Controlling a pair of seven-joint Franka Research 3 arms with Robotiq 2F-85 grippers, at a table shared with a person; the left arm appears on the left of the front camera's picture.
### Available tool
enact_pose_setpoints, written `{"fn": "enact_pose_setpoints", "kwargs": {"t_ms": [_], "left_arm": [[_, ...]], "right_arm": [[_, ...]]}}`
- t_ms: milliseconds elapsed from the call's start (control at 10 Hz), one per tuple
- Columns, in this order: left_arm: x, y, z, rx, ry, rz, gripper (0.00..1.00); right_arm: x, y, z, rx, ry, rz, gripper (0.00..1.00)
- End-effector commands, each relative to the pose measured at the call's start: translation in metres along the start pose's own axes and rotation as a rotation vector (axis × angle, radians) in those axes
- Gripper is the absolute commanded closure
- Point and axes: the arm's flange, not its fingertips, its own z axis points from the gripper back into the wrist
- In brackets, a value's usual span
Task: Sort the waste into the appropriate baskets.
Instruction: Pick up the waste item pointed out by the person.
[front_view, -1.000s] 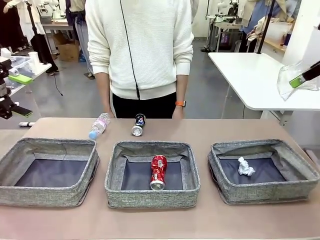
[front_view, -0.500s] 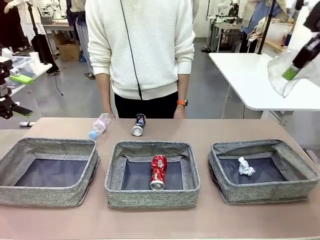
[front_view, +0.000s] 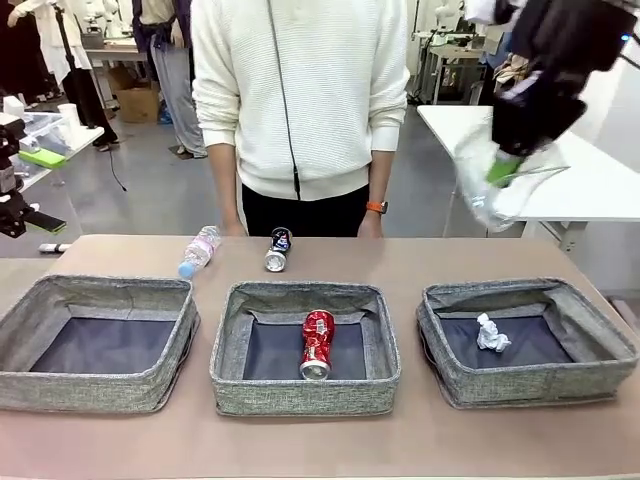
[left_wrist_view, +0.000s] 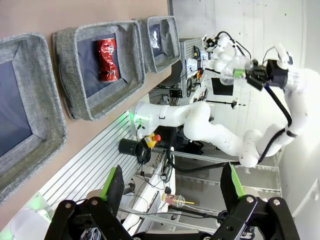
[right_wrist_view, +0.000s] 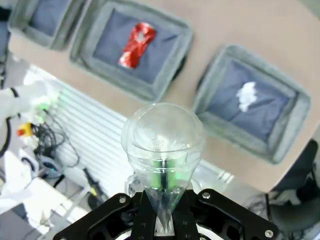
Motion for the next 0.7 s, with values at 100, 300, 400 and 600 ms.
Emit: {"fn": "enact_pose_setpoints", "kwargs": {"t_ms": [100, 300, 400, 600], "left_arm": [[-0.002, -0.002, 0.001, 0.004, 0.006, 0.002, 0.00], [-0.002, -0.002, 0.001, 0.004, 0.006, 0.002, 0.00], [-0.002, -0.002, 0.001, 0.004, 0.006, 0.002, 0.00], [-0.002, -0.002, 0.001, 0.004, 0.006, 0.002, 0.00]], "right_arm": [[0.032, 0.121, 0.008, -0.223, 0.112, -0.054, 0.97], [0.039, 0.184, 0.016, -0.296, 0.112, -0.029, 0.97], [0.042, 0.204, 0.022, -0.292, 0.131, -0.005, 0.97], [0.052, 0.225, 0.041, -0.275, 0.176, -0.018, 0.97]]}}
